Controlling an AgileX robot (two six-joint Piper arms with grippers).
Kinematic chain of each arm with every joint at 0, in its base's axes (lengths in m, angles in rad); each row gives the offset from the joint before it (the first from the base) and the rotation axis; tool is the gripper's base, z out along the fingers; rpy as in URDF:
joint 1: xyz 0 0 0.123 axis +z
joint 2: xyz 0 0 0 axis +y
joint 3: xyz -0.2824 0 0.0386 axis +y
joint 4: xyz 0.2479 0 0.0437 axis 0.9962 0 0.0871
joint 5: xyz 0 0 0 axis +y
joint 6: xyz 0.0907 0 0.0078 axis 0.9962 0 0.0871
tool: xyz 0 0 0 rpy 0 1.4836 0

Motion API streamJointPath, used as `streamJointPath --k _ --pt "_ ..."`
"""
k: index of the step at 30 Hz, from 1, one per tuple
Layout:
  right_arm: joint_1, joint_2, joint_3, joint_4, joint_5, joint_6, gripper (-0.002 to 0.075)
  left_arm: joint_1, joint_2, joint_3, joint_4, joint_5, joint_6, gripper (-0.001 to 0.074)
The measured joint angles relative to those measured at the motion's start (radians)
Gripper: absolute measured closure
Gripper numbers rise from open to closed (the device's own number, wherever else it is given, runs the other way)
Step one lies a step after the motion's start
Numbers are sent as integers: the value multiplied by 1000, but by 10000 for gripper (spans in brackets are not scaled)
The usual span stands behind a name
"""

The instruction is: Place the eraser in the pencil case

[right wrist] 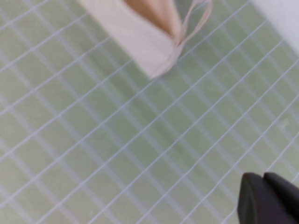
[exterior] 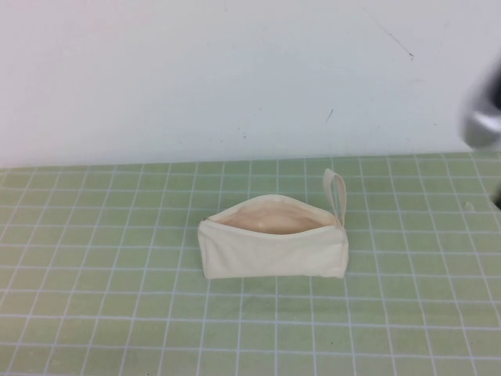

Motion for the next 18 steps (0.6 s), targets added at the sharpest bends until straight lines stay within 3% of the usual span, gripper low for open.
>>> streamJointPath --k 8,18 --pt "2 -211 279 185 6 22 726 0 0 0 0 0 0 736" --pt "2 -203 317 311 20 24 727 0 0 0 0 0 0 736"
